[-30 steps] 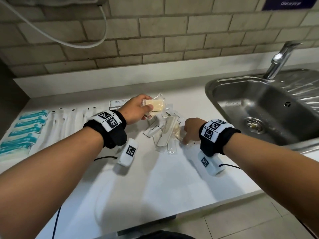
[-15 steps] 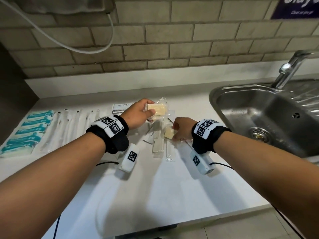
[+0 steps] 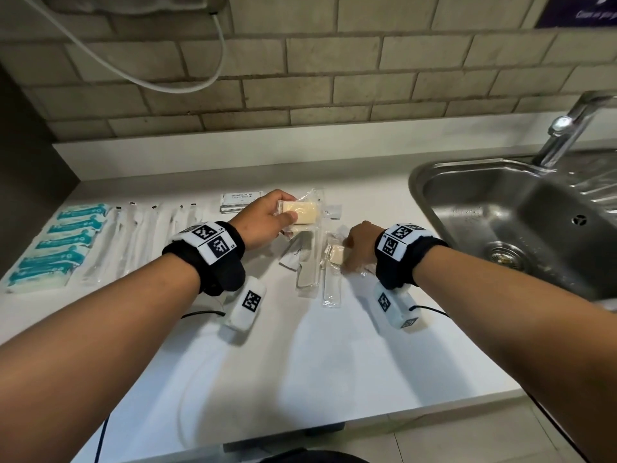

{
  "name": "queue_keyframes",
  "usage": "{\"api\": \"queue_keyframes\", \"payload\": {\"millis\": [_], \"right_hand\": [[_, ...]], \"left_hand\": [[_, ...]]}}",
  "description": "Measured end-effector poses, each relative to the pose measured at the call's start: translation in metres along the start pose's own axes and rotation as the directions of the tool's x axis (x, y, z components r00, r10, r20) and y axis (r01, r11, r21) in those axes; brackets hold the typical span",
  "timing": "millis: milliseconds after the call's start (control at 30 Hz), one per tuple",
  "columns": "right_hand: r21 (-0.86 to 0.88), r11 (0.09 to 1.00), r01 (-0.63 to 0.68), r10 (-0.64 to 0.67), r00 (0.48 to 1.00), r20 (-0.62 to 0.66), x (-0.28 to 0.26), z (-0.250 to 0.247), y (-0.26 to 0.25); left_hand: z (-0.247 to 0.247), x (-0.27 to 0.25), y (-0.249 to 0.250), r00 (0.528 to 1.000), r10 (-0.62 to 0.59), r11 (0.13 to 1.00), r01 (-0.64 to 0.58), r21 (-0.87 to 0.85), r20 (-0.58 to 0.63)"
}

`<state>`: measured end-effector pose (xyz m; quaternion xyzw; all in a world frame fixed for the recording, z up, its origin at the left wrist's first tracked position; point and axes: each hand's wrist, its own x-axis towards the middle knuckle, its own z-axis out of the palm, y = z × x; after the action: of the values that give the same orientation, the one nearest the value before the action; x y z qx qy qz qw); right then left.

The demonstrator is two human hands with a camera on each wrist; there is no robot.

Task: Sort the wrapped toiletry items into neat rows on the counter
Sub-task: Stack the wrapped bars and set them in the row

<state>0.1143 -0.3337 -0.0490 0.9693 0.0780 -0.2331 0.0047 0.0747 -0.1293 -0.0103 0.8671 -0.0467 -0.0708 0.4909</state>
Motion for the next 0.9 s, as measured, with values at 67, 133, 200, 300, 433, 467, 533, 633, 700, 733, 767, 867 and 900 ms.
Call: {"api": "queue_keyframes", "payload": {"millis": [67,133,200,300,433,467,533,633,700,733,767,867,900], "right_hand": [[0.037,0.999,-0.014,0.013,1.0,0.017,-0.004,-0.002,0.002],[0.082,0.996,-0.018,0.015,0.999,0.039,-0.011,-0.006,0.003],[0.125,0.992,-0.031,0.026,0.999,0.034,-0.015,-0.007,0.005],[0.172,0.985,-0.023,0.017,0.999,0.034,-0.018,-0.007,0.005],[0.093,0.994,-0.049,0.045,0.998,0.051,0.007,0.002,0.007],[0.059,0.996,-0.06,0.058,0.998,0.035,0.025,0.009,0.012],[0.03,0.997,-0.069,0.068,0.997,0.043,0.046,0.02,0.018],[0.022,0.997,-0.078,0.077,0.996,0.035,0.078,0.038,0.034],[0.03,0.997,-0.072,0.071,0.997,0.024,0.093,0.047,0.045],[0.017,0.997,-0.08,0.079,0.996,0.031,0.094,0.047,0.049],[0.01,0.997,-0.079,0.079,0.996,0.038,0.082,0.04,0.046],[0.006,1.0,-0.031,0.031,0.999,0.009,0.025,0.011,0.031],[0.016,1.0,-0.013,0.013,1.0,-0.006,0.006,0.001,0.025]], "left_hand": [[0.0,-0.001,0.0,1.0,0.003,1.0,-0.003,-0.008,0.004],[0.002,-0.001,-0.002,1.0,0.001,1.0,-0.001,-0.008,0.01],[0.003,0.0,-0.004,1.0,0.002,1.0,-0.002,-0.004,0.02],[0.004,0.001,-0.005,1.0,0.0,1.0,0.0,-0.004,0.027],[0.007,0.003,-0.002,0.999,0.011,1.0,-0.011,0.007,0.034],[0.007,0.003,-0.002,0.999,0.015,1.0,-0.015,0.009,0.034],[0.009,0.004,0.0,0.999,0.024,1.0,-0.025,0.011,0.042],[0.012,0.006,0.001,0.998,0.025,1.0,-0.026,0.01,0.052],[0.014,0.005,0.001,0.998,0.026,1.0,-0.027,0.008,0.054],[0.014,0.005,0.002,0.998,0.028,1.0,-0.029,0.012,0.053],[0.014,0.005,0.002,0.998,0.029,0.999,-0.03,0.015,0.05],[0.012,0.004,0.002,0.999,0.032,0.999,-0.033,0.017,0.04],[0.012,0.004,0.002,0.999,0.033,0.999,-0.034,0.02,0.035]]}}
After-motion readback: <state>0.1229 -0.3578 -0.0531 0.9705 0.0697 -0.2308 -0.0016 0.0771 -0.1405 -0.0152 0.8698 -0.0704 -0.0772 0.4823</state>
